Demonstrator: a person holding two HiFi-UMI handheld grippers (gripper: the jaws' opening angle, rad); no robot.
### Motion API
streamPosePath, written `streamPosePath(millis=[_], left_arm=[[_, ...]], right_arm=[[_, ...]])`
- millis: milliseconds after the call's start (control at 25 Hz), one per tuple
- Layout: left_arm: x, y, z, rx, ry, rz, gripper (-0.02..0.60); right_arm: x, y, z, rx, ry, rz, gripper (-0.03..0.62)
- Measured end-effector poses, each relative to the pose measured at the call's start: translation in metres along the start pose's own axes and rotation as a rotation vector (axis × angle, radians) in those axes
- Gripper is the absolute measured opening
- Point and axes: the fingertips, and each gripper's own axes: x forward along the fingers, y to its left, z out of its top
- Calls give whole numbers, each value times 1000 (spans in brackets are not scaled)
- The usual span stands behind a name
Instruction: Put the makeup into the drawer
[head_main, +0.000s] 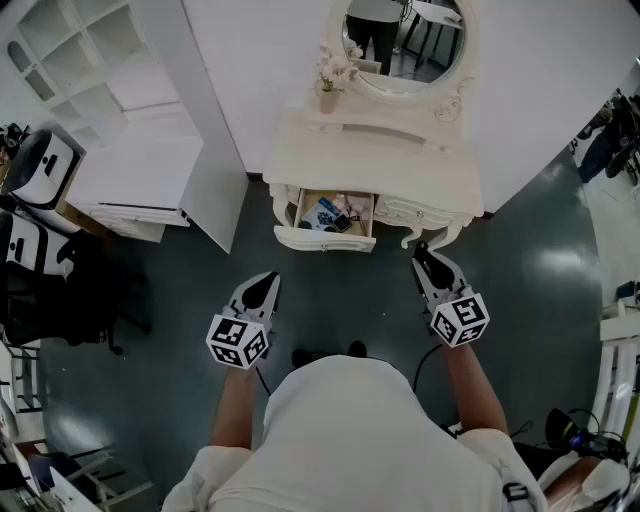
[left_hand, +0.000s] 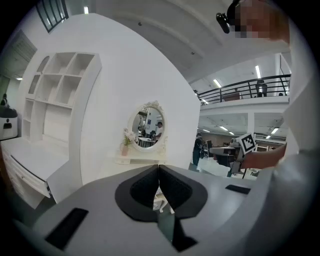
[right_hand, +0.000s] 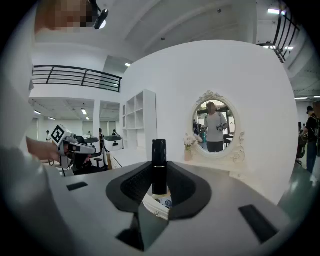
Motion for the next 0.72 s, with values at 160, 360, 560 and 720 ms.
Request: streamPosePath(millis=[160, 360, 560, 720], left_arm=[[2, 2, 0, -1, 1, -2, 17], [4, 3, -1, -2, 3, 2, 17], [7, 2, -1, -1, 11, 3, 17], [13, -3, -4, -3, 16, 6, 17]], right_arm=[[5, 0, -1, 1, 2, 2, 103], [7, -1, -3, -1, 7, 10, 103], [8, -2, -3, 5, 13, 25, 103], [9, -7, -4, 15, 9, 30, 103]])
